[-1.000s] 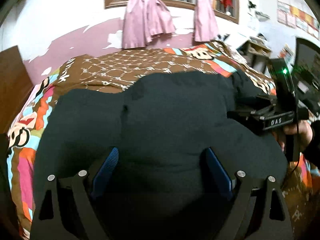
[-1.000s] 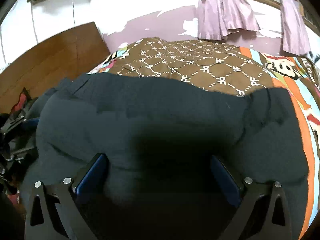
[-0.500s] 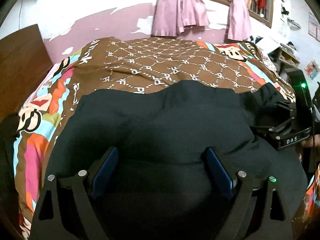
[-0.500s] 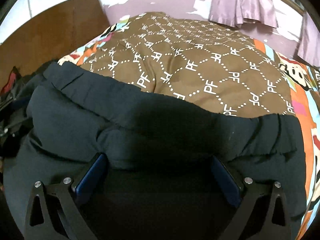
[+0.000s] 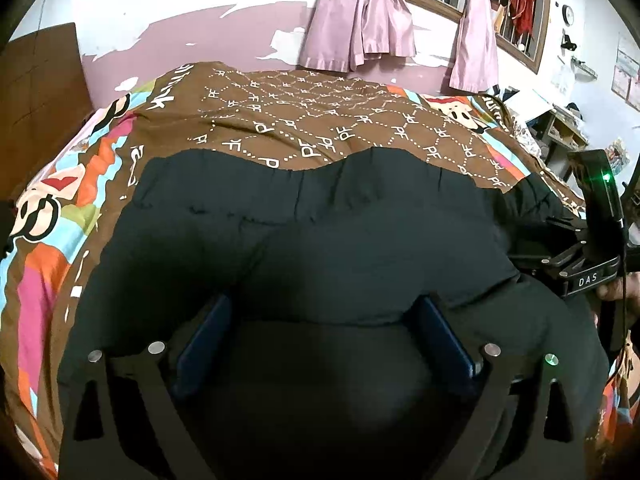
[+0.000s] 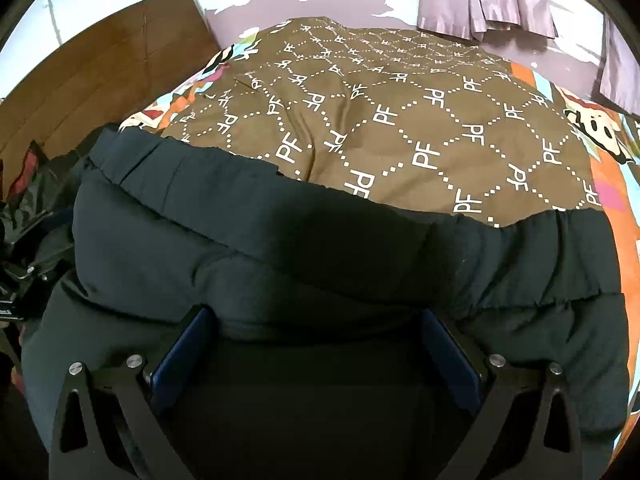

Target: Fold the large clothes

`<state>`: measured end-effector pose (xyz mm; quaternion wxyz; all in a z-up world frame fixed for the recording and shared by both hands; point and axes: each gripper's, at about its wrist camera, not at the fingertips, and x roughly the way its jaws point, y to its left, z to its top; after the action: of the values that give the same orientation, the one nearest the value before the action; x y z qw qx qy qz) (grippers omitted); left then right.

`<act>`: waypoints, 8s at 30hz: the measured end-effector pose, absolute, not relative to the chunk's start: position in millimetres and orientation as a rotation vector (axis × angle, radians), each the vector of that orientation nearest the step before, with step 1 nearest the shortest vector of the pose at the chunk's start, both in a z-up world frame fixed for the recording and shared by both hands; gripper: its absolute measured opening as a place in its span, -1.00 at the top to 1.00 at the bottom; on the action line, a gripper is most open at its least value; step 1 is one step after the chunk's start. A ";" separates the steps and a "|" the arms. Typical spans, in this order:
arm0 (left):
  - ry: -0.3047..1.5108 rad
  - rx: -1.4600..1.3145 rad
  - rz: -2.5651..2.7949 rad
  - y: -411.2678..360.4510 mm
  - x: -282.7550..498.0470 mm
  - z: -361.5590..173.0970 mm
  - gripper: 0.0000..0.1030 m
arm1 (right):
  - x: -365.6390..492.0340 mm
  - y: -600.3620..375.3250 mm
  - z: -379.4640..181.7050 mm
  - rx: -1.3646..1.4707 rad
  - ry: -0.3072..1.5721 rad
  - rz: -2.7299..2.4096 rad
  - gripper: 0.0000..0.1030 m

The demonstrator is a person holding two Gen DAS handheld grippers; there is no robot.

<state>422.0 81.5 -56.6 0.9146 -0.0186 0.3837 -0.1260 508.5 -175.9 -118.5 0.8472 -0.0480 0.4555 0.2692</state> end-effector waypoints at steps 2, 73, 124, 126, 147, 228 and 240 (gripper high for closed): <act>0.784 -0.046 -0.262 82.1 420.7 -57.6 -0.81 | 506.7 -176.8 -118.8 -0.098 0.956 0.569 -1.00; 0.816 -0.329 -0.196 199.1 382.5 -40.2 -0.85 | 412.9 -309.5 -92.2 0.077 0.665 0.412 -1.00; 0.769 -0.487 -0.289 186.7 356.7 -33.5 0.55 | 415.9 -306.2 -94.5 0.224 0.836 0.496 0.59; 0.714 -0.441 -0.301 177.2 352.7 -17.6 0.61 | 408.7 -307.8 -79.1 0.224 0.780 0.520 0.63; 0.617 -0.410 -0.416 83.0 430.4 14.3 0.68 | 437.2 -357.2 -4.9 0.180 0.556 0.362 0.69; 0.398 -0.017 -0.181 -35.7 202.6 130.3 -0.97 | 205.2 -310.0 94.0 0.051 0.418 0.340 -1.00; 0.360 0.014 -0.176 -22.0 163.5 117.1 -0.97 | 169.7 -311.4 82.2 0.076 0.354 0.303 -1.00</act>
<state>163.5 -22.0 117.1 0.9800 0.0072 0.1786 -0.0876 169.7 -311.4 82.2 0.9723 0.0377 0.1755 0.1499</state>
